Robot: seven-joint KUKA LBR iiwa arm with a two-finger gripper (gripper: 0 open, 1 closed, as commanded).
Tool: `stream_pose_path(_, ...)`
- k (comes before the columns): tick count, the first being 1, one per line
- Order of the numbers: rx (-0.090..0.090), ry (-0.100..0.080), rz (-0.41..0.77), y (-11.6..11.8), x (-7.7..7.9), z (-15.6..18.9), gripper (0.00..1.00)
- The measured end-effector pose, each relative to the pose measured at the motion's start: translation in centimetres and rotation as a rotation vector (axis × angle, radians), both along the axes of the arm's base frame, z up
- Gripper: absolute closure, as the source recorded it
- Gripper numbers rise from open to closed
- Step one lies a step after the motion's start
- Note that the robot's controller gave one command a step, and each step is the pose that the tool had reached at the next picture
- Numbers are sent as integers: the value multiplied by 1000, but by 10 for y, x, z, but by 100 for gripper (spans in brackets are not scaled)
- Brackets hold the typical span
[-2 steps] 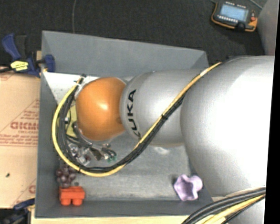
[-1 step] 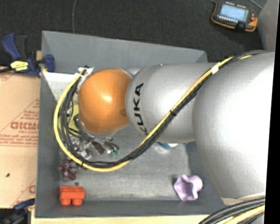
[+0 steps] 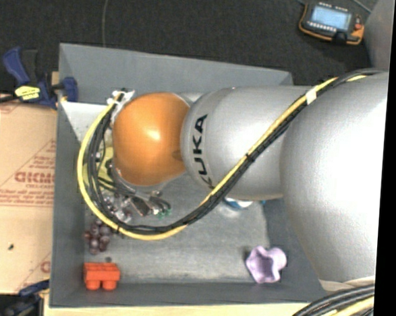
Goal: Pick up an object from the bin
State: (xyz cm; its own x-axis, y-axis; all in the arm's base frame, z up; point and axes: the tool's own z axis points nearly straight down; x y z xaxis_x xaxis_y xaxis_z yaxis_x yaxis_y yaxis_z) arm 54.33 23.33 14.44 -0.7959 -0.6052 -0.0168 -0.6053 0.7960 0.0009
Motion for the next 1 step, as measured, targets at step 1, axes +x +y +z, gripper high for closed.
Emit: stream_pose_path(1, 0, -1, -1, 0, 0, 12, 100)
